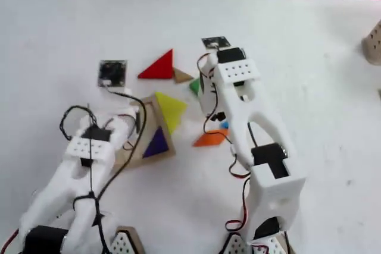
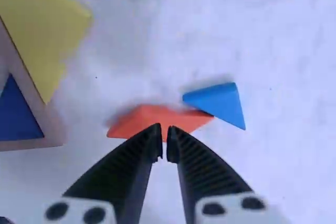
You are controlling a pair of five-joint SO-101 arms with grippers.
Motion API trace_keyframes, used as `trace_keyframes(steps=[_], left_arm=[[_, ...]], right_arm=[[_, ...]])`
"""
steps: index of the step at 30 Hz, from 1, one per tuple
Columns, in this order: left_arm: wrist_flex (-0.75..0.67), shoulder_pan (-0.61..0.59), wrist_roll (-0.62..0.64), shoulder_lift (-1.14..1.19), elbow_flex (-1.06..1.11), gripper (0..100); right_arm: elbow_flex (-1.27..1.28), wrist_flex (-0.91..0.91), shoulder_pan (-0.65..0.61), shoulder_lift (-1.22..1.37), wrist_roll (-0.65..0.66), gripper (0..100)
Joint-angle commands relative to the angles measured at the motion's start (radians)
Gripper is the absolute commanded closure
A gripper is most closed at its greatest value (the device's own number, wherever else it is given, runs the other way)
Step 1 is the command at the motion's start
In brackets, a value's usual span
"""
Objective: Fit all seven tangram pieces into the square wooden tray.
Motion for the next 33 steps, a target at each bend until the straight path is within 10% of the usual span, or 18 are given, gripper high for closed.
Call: trace_keyframes(steps=[1, 9, 17, 33], left_arm=[[-0.052, -0.027, 0.009, 0.053, -0.052, 98], [0.005, -0.101, -0.026, 0.366, -0.338, 97], [0.221, -0.116, -0.367, 0.438, -0.522, 68], [0.608, -0.058, -0.692, 0.854, -0.996, 73]], right_arm=[[-0.006, -0.008, 0.015, -0.059, 0.005, 98.1], [-0.005, -0.008, 0.015, -0.058, 0.005, 98.1], [-0.005, -0.016, 0.015, -0.053, 0.005, 98.1], [-0.005, -0.018, 0.015, -0.053, 0.006, 98.1]])
